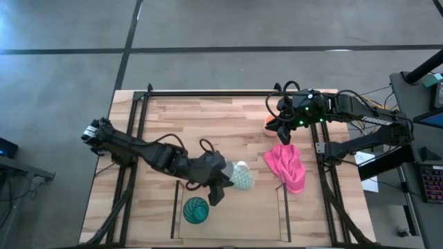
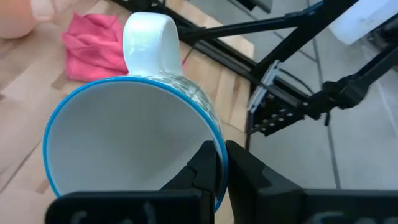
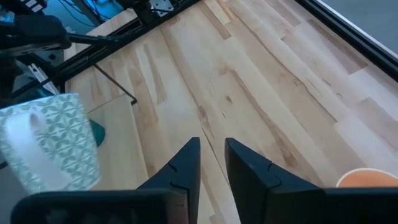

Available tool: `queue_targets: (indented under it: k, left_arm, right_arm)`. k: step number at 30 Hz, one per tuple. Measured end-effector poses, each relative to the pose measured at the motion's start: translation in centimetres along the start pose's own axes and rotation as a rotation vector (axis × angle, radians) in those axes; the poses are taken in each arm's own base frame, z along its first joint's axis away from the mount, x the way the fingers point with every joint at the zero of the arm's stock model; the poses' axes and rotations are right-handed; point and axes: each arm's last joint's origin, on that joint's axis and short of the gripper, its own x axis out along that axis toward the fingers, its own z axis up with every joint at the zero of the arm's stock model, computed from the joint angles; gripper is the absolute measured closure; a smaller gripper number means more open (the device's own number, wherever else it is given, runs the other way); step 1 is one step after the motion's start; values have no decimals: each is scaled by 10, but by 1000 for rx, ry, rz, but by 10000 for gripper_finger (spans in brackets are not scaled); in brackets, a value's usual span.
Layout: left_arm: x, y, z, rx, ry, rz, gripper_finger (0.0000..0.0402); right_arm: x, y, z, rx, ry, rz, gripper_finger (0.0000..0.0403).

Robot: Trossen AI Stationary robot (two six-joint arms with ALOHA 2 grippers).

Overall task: Stack small to large cups/mugs on shelf
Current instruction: Put the white mug on the shelf

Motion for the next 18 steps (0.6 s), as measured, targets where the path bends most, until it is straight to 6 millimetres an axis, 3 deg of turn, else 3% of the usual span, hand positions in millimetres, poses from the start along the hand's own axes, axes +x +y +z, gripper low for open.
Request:
queue_targets:
  k: [4,9,18]
  left_arm:
    - [2,-2,-3,6,9,0,398]
    - [15,-1,-11,19,67,-3,398]
    - [27,0,-18,23,117,-11,398]
  right_arm:
    - [0,1,0,-7,10,23,333]
    - [0,6,-3,-34,72,174,331]
    - [2,34,-17,-95,149,344,330]
